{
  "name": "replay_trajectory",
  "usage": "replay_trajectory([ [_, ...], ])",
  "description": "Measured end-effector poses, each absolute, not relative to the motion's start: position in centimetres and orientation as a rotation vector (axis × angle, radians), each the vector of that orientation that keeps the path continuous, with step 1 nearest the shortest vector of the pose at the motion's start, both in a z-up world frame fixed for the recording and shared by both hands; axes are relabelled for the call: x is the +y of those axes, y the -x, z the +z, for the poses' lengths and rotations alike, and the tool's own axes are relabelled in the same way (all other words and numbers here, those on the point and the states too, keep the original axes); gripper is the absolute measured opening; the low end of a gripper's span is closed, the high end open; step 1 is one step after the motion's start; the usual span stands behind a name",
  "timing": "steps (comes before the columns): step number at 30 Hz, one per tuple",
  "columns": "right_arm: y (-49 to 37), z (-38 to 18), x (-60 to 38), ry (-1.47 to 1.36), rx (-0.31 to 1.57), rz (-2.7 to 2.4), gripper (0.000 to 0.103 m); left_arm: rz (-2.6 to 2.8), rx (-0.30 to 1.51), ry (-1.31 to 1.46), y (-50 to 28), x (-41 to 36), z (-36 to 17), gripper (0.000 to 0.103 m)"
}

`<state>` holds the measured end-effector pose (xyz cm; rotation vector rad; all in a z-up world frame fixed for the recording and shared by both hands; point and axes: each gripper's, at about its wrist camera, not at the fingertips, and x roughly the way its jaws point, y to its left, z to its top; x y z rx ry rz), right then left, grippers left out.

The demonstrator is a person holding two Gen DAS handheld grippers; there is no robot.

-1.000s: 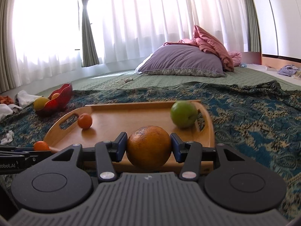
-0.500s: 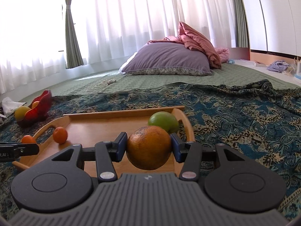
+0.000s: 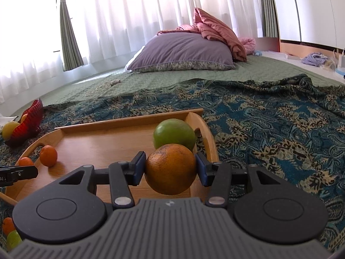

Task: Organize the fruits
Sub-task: 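Place the tangerine and orange on the tray and open both tools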

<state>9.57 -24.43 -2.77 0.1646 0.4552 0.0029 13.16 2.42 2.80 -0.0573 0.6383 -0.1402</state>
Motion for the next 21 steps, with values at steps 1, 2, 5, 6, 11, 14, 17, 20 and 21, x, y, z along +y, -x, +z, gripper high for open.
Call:
replay_trajectory([
  [1, -9.7, -2.9, -24.5, -0.166, 0.46, 0.001, 0.053, -0.139, 0.643, 0.056, -13.4, 2.4, 2.7, 0.031],
  [2, -9.8, -3.0, -24.5, -0.166, 0.463, 0.0, 0.053, -0.142, 0.644, 0.055, -13.6, 2.4, 2.6, 0.031],
  [5, -10.1, -3.1, -24.5, -0.168, 0.466, -0.002, 0.053, -0.139, 0.653, 0.054, -14.0, 2.4, 2.3, 0.031],
  [6, -10.2, -3.1, -24.5, -0.168, 0.466, -0.003, 0.053, -0.138, 0.655, 0.054, -14.1, 2.4, 2.2, 0.031],
  [11, -10.7, -3.3, -24.3, -0.156, 0.476, 0.003, 0.053, -0.134, 0.665, 0.048, -14.4, 2.3, 2.0, 0.031],
  [14, -10.9, -3.4, -24.3, -0.153, 0.482, 0.003, 0.053, -0.132, 0.67, 0.047, -14.6, 2.2, 1.9, 0.031],
  [17, -11.0, -3.5, -24.2, -0.153, 0.483, 0.004, 0.053, -0.132, 0.67, 0.047, -14.6, 2.2, 1.9, 0.031],
  [20, -11.1, -3.6, -24.2, -0.154, 0.484, 0.006, 0.053, -0.13, 0.672, 0.045, -14.8, 2.3, 1.8, 0.031],
  [21, -11.1, -3.6, -24.2, -0.155, 0.484, 0.007, 0.053, -0.129, 0.673, 0.045, -14.9, 2.3, 1.7, 0.031],
])
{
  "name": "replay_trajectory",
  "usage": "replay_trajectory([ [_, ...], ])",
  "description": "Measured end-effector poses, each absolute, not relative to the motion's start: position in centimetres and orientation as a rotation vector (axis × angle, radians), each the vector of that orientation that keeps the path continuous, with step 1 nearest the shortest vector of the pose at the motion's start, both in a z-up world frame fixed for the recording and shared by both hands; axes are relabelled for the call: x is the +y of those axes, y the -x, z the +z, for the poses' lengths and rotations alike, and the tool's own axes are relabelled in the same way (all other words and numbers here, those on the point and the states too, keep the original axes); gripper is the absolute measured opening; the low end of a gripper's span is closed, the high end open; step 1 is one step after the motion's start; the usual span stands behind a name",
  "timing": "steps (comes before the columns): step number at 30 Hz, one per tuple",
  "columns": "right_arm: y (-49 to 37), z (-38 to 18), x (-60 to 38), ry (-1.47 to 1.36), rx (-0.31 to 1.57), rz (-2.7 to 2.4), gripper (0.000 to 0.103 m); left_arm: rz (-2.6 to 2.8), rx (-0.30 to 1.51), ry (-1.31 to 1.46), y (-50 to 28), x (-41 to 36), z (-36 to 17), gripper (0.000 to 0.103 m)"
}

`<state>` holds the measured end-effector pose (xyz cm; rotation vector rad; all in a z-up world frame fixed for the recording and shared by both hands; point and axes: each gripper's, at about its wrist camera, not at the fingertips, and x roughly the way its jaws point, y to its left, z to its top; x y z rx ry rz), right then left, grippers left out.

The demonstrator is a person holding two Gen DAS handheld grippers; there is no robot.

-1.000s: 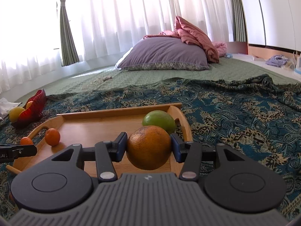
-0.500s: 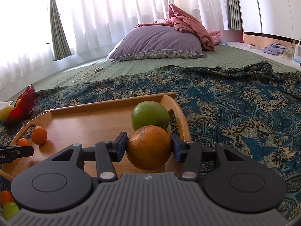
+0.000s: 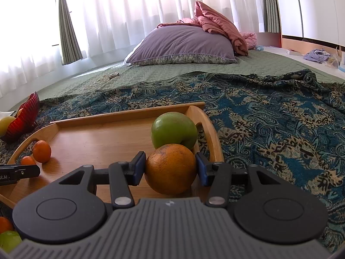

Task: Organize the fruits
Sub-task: 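Place the tangerine and orange on the tray and open both tools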

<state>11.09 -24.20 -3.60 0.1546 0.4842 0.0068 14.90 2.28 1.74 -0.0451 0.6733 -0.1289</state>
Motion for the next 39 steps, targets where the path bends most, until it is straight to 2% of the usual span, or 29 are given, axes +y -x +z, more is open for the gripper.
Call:
replay_trajectory([
  [17, -11.4, -3.8, -23.9, -0.146, 0.491, 0.01, 0.054, -0.125, 0.673, 0.039, -15.0, 2.2, 1.5, 0.031],
  [20, -11.3, -3.7, -24.0, -0.145, 0.486, 0.008, 0.059, -0.124, 0.674, 0.041, -15.0, 2.3, 1.6, 0.032],
  [21, -11.3, -3.6, -24.0, -0.142, 0.481, 0.008, 0.065, -0.124, 0.675, 0.04, -15.0, 2.3, 1.6, 0.032],
  [24, -11.1, -3.5, -24.1, -0.136, 0.482, 0.014, 0.066, -0.133, 0.676, 0.037, -14.8, 2.4, 1.7, 0.033],
  [25, -11.1, -3.5, -24.1, -0.136, 0.483, 0.016, 0.07, -0.138, 0.675, 0.036, -14.7, 2.5, 1.7, 0.034],
  [27, -10.9, -3.4, -24.3, -0.144, 0.484, 0.025, 0.074, -0.146, 0.671, 0.032, -14.4, 2.6, 1.8, 0.041],
  [31, -10.1, -3.1, -24.1, -0.141, 0.463, 0.046, 0.087, -0.157, 0.653, 0.0, -13.5, 2.4, 2.3, 0.048],
  [39, -7.7, -2.4, -23.7, -0.092, 0.424, 0.07, 0.094, -0.176, 0.598, -0.008, -10.4, 2.3, 3.5, 0.072],
])
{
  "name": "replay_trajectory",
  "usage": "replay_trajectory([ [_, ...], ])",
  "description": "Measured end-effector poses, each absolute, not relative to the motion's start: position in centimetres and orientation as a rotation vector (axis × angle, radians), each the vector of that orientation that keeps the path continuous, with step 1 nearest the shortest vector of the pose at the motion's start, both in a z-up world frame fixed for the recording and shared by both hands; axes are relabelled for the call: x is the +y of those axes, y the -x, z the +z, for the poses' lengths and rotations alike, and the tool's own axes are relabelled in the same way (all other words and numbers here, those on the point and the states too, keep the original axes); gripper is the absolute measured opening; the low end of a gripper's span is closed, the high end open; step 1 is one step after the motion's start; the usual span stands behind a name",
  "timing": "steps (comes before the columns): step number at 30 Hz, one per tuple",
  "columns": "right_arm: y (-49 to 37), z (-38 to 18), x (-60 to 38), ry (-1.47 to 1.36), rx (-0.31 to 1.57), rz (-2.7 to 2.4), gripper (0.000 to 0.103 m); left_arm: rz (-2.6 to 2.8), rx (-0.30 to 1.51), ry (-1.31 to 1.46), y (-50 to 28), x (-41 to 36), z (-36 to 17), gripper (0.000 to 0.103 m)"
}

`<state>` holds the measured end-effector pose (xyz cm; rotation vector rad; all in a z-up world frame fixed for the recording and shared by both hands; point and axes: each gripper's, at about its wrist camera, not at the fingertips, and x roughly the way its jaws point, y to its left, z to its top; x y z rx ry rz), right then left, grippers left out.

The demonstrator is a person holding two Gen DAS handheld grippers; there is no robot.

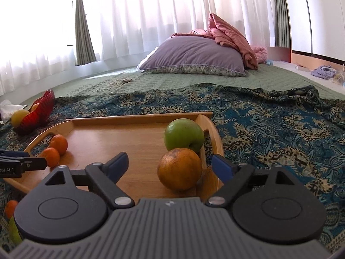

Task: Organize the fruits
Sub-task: 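Place the tangerine and orange on the tray and open both tools, then grasp a tangerine with the left tool while the right tool grasps a red date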

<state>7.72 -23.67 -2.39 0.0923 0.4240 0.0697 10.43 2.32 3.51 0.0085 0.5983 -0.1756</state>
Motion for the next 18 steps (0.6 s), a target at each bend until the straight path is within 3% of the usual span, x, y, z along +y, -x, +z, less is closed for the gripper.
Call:
replay_trajectory([
  [4, -6.0, -2.4, -23.8, -0.104, 0.405, 0.097, 0.103, -0.182, 0.581, -0.002, -8.7, 2.5, 3.7, 0.078],
  [18, -1.4, -3.3, -22.3, -0.046, 0.386, 0.13, 0.103, -0.187, 0.515, -0.009, -3.7, 3.3, 3.1, 0.094],
])
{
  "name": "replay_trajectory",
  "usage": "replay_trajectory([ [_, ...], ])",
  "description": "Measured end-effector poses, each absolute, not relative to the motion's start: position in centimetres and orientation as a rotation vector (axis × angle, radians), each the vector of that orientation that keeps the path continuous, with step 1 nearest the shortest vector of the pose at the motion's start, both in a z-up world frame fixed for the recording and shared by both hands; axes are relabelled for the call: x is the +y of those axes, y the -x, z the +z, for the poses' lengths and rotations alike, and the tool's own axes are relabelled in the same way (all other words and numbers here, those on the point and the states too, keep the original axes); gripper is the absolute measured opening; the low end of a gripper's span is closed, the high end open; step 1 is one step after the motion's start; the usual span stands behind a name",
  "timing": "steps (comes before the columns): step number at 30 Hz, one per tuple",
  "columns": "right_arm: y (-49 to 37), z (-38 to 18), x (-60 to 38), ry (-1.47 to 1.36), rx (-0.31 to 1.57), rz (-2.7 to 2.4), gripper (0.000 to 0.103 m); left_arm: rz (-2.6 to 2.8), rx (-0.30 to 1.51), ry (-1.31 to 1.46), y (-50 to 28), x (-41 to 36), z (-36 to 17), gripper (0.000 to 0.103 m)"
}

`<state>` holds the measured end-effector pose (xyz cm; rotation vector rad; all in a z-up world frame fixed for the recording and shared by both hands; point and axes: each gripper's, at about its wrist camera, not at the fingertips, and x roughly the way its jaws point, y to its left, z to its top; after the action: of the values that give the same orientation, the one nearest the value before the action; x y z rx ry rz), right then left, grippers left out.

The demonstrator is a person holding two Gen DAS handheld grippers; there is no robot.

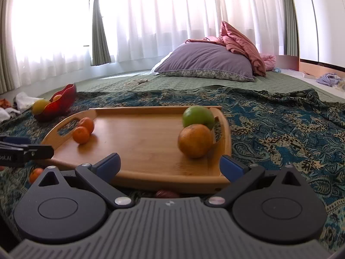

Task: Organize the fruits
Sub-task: 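Grasp a tangerine with the left tool while the right tool grasps a red date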

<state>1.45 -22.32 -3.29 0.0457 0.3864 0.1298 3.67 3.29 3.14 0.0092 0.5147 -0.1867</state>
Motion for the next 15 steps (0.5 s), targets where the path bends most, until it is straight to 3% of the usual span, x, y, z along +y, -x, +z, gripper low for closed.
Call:
replay_trajectory([
  [8, -0.5, -4.8, -20.9, -0.026, 0.435, 0.118, 0.102, -0.187, 0.542, 0.004, -2.5, 3.2, 2.2, 0.095],
  [15, -0.1, -5.7, -21.0, -0.066, 0.466, 0.092, 0.091, -0.166, 0.558, 0.007, -1.4, 3.4, 1.5, 0.093],
])
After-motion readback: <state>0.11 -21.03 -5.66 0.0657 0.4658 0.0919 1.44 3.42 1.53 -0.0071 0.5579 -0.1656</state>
